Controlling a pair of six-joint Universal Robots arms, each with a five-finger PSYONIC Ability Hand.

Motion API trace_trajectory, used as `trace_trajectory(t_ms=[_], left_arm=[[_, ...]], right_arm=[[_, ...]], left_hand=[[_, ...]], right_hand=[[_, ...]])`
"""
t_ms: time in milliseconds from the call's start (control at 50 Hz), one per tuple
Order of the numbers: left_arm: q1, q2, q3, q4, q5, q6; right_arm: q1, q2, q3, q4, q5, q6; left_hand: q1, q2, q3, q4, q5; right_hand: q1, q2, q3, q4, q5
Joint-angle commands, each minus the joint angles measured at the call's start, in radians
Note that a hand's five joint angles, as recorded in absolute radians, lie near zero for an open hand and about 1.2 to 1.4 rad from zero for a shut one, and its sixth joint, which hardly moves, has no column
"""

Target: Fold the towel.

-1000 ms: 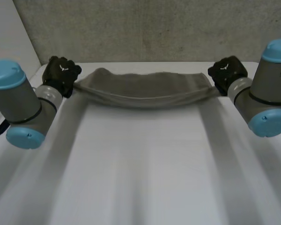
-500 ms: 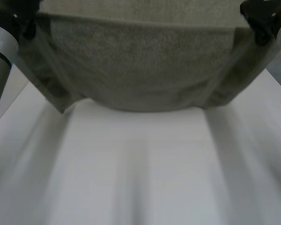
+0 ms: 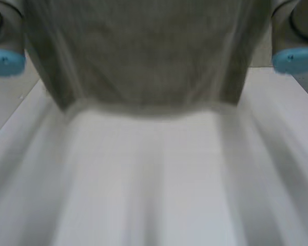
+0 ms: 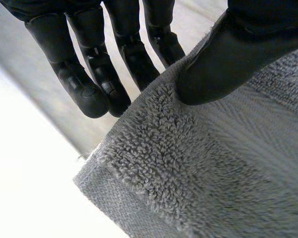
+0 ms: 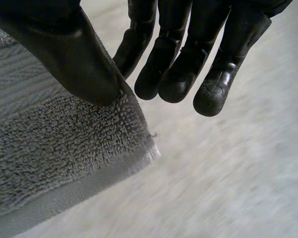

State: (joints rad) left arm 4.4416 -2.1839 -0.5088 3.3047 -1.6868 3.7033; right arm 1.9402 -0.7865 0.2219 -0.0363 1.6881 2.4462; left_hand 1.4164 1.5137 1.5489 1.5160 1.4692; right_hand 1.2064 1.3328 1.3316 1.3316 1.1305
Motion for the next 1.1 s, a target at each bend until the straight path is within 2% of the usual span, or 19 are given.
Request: trace_trajectory(t_ms=[20, 120, 200, 240, 280, 360, 480, 540, 580, 640, 680, 700, 740, 820, 920, 1020, 1060, 1080, 1100], left_arm=[[0.001, 0.042, -0.002, 0.062, 0.012, -0.042], [0.005, 0.038, -0.14, 0.03, 0.05, -0.043], [0.028, 0.044, -0.368, 0.035, 0.108, -0.045], [0.042, 0.044, -0.442, 0.044, 0.134, -0.043], [0.061, 0.039, -0.59, 0.087, 0.18, -0.04], [0.065, 0.038, -0.727, 0.146, 0.2, -0.034], [0.073, 0.062, -0.928, 0.22, 0.231, 0.053], [0.076, 0.087, -0.967, 0.222, 0.242, 0.075], [0.09, 0.194, -1.065, 0.22, 0.278, 0.093], [0.097, 0.268, -1.116, 0.22, 0.302, 0.093], [0.116, 0.41, -1.204, 0.217, 0.347, 0.087], [0.116, 0.411, -1.205, 0.217, 0.348, 0.087], [0.142, 0.546, -1.267, 0.216, 0.39, 0.081], [0.154, 0.636, -1.287, 0.202, 0.418, 0.075], [0.162, 0.656, -1.268, 0.177, 0.43, 0.064], [0.147, 0.49, -1.2, 0.179, 0.43, 0.063], [0.13, 0.342, -1.095, 0.164, 0.42, 0.063], [0.13, 0.342, -1.094, 0.164, 0.42, 0.063], [0.114, 0.266, -1.037, 0.147, 0.417, 0.063]], right_arm=[[-0.007, -0.135, 0.166, -0.07, -0.011, 0.037], [-0.003, -0.132, 0.281, 0.004, -0.028, 0.027], [0.003, -0.134, 0.383, 0.045, -0.047, 0.01], [-0.001, -0.129, 0.506, 0.052, -0.071, -0.007], [-0.004, -0.128, 0.574, 0.049, -0.091, -0.013], [-0.006, -0.114, 0.746, 0.024, -0.16, -0.041], [-0.017, -0.1, 0.846, 0.01, -0.168, -0.069], [-0.023, -0.148, 0.89, 0.015, -0.165, -0.066], [-0.044, -0.285, 0.945, 0.024, -0.168, -0.058], [-0.069, -0.353, 0.984, 0.024, -0.171, -0.058], [-0.113, -0.478, 1.06, 0.03, -0.179, -0.059], [-0.113, -0.479, 1.061, 0.03, -0.179, -0.059], [-0.136, -0.603, 1.116, 0.065, -0.215, -0.062], [-0.144, -0.678, 1.133, 0.134, -0.28, -0.061], [-0.175, -0.674, 1.096, 0.217, -0.337, -0.059], [-0.178, -0.522, 1.038, 0.225, -0.337, -0.059], [-0.167, -0.392, 0.954, 0.226, -0.331, -0.065], [-0.167, -0.392, 0.953, 0.226, -0.331, -0.066], [-0.164, -0.325, 0.906, 0.228, -0.329, -0.066]], left_hand=[[-0.02, -0.117, -0.153, -0.12, -0.248], [-0.02, -0.117, -0.153, -0.12, -0.248], [-0.02, -0.117, -0.153, -0.12, -0.248], [-0.02, -0.117, -0.153, -0.12, -0.248], [-0.02, -0.117, -0.153, -0.12, -0.248], [-0.02, -0.117, -0.153, -0.12, -0.248], [-0.02, -0.117, -0.153, -0.12, -0.248], [-0.02, -0.117, -0.153, -0.12, -0.248], [-0.02, -0.117, -0.153, -0.12, -0.248], [-0.02, -0.117, -0.153, -0.12, -0.248], [-0.02, -0.117, -0.153, -0.12, -0.248], [-0.02, -0.117, -0.153, -0.12, -0.248], [-0.02, -0.117, -0.153, -0.12, -0.248], [-0.02, -0.117, -0.153, -0.12, -0.248], [-0.02, -0.117, -0.153, -0.12, -0.248], [-0.02, -0.117, -0.153, -0.12, -0.248], [-0.02, -0.117, -0.153, -0.12, -0.248], [-0.02, -0.117, -0.153, -0.12, -0.248], [-0.02, -0.117, -0.153, -0.12, -0.248]], right_hand=[[0.19, 0.063, 0.065, 0.065, 0.091], [0.19, 0.063, 0.065, 0.065, 0.091], [0.19, 0.063, 0.065, 0.065, 0.091], [0.19, 0.063, 0.065, 0.065, 0.091], [0.19, 0.063, 0.065, 0.065, 0.091], [0.19, 0.063, 0.065, 0.065, 0.091], [0.19, 0.063, 0.065, 0.065, 0.091], [0.19, 0.063, 0.065, 0.065, 0.091], [0.19, 0.063, 0.065, 0.065, 0.091], [0.19, 0.063, 0.065, 0.065, 0.091], [0.19, 0.063, 0.065, 0.065, 0.091], [0.19, 0.063, 0.065, 0.065, 0.091], [0.19, 0.063, 0.065, 0.065, 0.091], [0.19, 0.063, 0.065, 0.065, 0.091], [0.19, 0.063, 0.065, 0.065, 0.091], [0.19, 0.063, 0.065, 0.065, 0.091], [0.19, 0.063, 0.065, 0.065, 0.091], [0.19, 0.063, 0.065, 0.065, 0.091], [0.19, 0.063, 0.065, 0.065, 0.091]])
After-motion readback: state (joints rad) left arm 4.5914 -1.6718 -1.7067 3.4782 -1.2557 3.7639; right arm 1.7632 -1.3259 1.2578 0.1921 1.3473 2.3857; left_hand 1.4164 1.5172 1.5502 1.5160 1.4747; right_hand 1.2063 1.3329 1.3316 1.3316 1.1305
